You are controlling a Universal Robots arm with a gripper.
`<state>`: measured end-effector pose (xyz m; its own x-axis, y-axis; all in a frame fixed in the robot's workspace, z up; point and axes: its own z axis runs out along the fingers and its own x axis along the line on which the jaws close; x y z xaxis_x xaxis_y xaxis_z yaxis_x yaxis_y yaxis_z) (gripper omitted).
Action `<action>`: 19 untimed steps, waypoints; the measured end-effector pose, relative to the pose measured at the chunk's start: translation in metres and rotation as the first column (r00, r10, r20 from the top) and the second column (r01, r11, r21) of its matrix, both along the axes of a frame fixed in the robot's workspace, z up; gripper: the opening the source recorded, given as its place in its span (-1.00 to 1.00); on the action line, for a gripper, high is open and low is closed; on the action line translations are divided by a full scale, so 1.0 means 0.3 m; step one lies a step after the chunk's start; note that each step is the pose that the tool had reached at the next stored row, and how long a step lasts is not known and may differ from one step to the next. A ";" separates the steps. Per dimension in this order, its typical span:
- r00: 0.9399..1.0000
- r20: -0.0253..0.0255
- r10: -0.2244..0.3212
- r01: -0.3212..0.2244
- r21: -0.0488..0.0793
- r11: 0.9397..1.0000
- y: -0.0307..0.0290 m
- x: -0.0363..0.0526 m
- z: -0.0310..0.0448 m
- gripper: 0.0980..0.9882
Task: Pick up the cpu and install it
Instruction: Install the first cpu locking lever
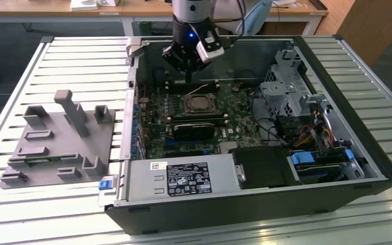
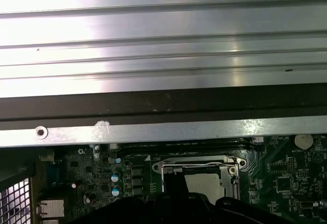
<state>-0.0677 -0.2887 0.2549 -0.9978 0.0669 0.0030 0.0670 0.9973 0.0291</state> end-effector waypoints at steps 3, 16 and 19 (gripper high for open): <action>1.000 0.000 0.000 0.000 0.000 1.000 0.000 0.002 -0.002 -0.98; 1.000 0.000 0.000 0.000 0.006 1.000 0.000 0.004 -0.007 -0.98; 1.000 0.000 0.000 0.000 0.037 0.999 -0.001 0.004 -0.009 -0.98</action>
<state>-0.0666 -0.2891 0.2524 -0.9978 0.0667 0.0055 0.0669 0.9956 0.0660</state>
